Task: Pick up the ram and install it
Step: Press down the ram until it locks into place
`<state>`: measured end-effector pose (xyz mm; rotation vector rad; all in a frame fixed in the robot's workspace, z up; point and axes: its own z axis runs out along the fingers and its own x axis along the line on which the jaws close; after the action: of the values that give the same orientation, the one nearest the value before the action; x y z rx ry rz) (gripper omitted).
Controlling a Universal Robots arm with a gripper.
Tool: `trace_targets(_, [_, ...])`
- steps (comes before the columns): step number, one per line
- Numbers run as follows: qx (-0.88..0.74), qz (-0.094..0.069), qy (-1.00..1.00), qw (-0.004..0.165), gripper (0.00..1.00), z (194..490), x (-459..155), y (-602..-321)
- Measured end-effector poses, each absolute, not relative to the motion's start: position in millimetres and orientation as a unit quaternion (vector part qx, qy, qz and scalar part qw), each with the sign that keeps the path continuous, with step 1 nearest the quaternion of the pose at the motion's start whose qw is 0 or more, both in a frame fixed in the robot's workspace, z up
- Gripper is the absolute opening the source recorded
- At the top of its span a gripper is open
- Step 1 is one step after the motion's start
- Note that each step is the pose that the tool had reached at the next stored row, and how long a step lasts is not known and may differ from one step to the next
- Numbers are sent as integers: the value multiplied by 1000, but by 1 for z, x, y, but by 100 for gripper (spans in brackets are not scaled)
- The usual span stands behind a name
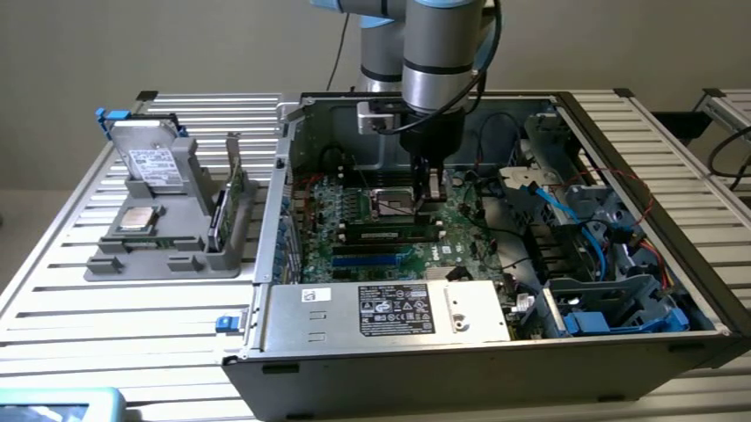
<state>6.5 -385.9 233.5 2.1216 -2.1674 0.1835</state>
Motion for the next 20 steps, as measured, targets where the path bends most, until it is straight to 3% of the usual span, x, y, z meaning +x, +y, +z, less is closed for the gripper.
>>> trace_targets(20, [697,62,-712,53,11,227,7,-384])
